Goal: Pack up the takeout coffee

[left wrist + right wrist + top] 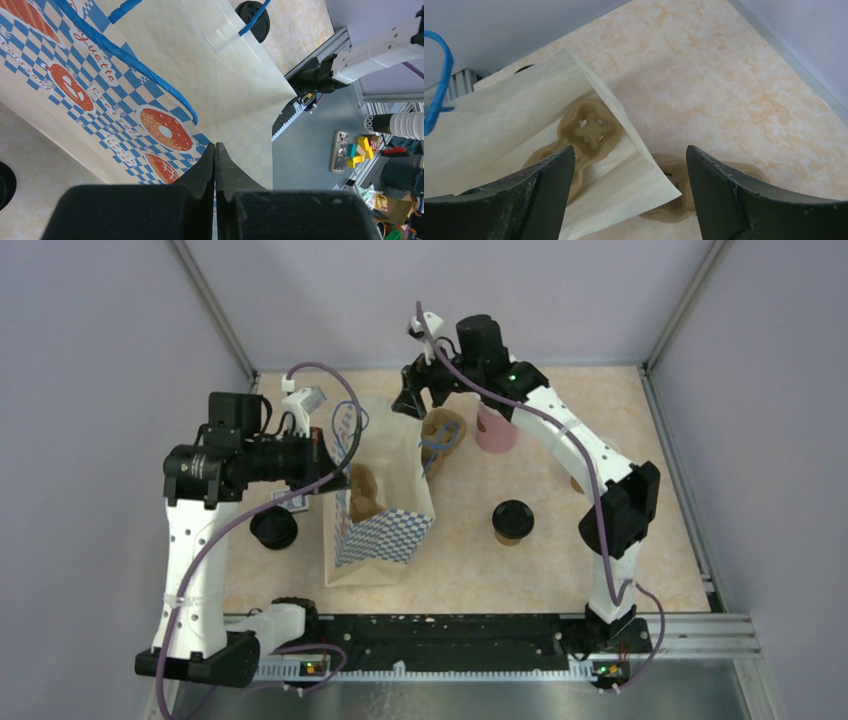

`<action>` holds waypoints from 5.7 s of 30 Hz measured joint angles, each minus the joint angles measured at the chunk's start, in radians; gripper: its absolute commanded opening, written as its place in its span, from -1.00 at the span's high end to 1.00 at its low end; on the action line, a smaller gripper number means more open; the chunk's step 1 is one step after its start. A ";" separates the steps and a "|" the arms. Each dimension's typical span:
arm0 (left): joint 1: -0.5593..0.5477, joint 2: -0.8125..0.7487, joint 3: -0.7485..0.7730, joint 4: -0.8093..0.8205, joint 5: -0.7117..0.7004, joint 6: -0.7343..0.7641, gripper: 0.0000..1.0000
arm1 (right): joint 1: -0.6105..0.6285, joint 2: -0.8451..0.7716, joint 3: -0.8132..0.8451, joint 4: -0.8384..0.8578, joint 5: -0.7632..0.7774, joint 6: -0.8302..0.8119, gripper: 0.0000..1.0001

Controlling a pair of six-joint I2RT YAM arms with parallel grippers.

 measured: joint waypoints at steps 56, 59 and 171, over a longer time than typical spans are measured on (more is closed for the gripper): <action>-0.001 0.017 0.119 0.178 -0.299 -0.254 -0.97 | 0.061 -0.854 -0.938 0.085 0.199 0.394 1.00; -0.001 0.016 0.123 0.158 -0.352 -0.265 -0.98 | 0.071 -0.882 -0.987 0.084 0.186 0.421 1.00; -0.234 -0.234 -0.395 0.388 -0.805 -0.257 -0.18 | 0.119 -0.550 -0.963 0.494 0.479 0.194 1.00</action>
